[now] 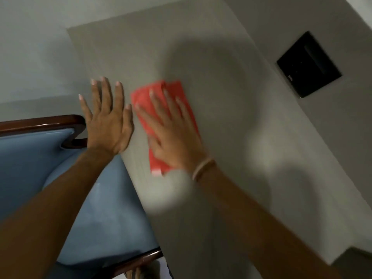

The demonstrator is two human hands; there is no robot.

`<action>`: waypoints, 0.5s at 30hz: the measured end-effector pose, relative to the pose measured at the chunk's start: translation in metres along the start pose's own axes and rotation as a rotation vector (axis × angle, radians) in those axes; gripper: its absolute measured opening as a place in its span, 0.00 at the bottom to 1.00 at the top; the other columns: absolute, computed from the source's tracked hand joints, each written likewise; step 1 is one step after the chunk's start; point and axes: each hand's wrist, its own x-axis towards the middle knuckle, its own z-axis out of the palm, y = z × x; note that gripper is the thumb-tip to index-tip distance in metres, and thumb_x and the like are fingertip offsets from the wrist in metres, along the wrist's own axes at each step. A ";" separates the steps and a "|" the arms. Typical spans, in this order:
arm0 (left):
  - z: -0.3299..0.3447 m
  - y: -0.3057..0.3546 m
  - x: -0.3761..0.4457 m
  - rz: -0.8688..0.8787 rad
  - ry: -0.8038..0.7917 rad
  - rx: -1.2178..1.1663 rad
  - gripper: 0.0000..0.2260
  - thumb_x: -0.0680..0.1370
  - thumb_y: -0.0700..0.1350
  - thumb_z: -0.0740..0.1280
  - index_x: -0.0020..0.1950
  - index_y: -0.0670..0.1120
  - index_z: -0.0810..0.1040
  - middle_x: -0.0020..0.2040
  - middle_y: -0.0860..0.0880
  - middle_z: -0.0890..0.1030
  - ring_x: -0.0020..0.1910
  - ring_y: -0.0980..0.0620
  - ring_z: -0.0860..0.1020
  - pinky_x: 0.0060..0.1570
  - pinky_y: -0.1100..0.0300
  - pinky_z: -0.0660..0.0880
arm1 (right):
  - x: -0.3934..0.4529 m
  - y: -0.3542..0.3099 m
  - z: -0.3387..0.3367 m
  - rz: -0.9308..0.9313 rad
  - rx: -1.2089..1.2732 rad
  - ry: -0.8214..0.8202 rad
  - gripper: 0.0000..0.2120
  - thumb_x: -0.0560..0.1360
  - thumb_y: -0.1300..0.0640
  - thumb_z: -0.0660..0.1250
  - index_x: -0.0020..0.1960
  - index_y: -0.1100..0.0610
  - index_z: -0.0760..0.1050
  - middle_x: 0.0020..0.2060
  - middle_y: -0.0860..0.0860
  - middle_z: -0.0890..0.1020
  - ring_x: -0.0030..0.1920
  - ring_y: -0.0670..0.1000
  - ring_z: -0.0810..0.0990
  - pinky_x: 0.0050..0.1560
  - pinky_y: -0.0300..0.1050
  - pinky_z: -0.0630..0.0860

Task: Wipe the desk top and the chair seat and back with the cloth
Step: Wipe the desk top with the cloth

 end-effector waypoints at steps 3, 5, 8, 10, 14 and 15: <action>0.004 0.000 -0.004 -0.084 0.043 -0.070 0.28 0.86 0.52 0.45 0.85 0.45 0.49 0.85 0.38 0.43 0.85 0.38 0.41 0.80 0.30 0.38 | -0.137 -0.035 0.011 0.103 0.103 0.018 0.41 0.69 0.46 0.62 0.82 0.47 0.57 0.83 0.55 0.55 0.83 0.62 0.48 0.79 0.67 0.54; 0.006 0.000 -0.012 -0.114 0.078 -0.106 0.26 0.87 0.52 0.46 0.85 0.46 0.49 0.85 0.38 0.43 0.85 0.39 0.41 0.79 0.30 0.38 | -0.202 -0.031 0.009 0.266 0.037 -0.036 0.42 0.69 0.45 0.62 0.82 0.45 0.56 0.83 0.54 0.54 0.83 0.64 0.50 0.76 0.72 0.57; 0.011 -0.018 -0.047 -0.099 0.151 -0.146 0.26 0.87 0.53 0.45 0.85 0.48 0.51 0.86 0.39 0.46 0.85 0.40 0.44 0.80 0.33 0.38 | -0.210 0.000 0.000 0.539 -0.032 -0.054 0.37 0.74 0.42 0.57 0.82 0.44 0.55 0.83 0.57 0.54 0.81 0.68 0.54 0.75 0.75 0.56; 0.019 -0.049 -0.086 -0.070 0.173 -0.116 0.25 0.87 0.52 0.46 0.85 0.48 0.52 0.86 0.39 0.48 0.85 0.41 0.46 0.80 0.34 0.40 | -0.178 0.014 -0.005 0.615 -0.024 -0.005 0.34 0.76 0.44 0.53 0.82 0.48 0.56 0.83 0.60 0.54 0.81 0.69 0.54 0.77 0.73 0.56; 0.038 -0.140 -0.167 -0.079 0.089 0.004 0.26 0.86 0.52 0.47 0.84 0.46 0.56 0.85 0.38 0.52 0.85 0.41 0.51 0.80 0.31 0.46 | -0.088 0.020 -0.003 0.580 0.095 0.092 0.33 0.77 0.51 0.53 0.82 0.53 0.57 0.83 0.61 0.52 0.82 0.68 0.48 0.80 0.68 0.54; 0.042 -0.162 -0.183 -0.102 0.060 0.026 0.26 0.86 0.53 0.47 0.84 0.45 0.57 0.85 0.38 0.54 0.85 0.40 0.52 0.80 0.31 0.48 | -0.064 0.013 -0.003 0.561 0.120 0.122 0.32 0.78 0.53 0.55 0.82 0.54 0.59 0.83 0.61 0.53 0.82 0.68 0.48 0.80 0.67 0.53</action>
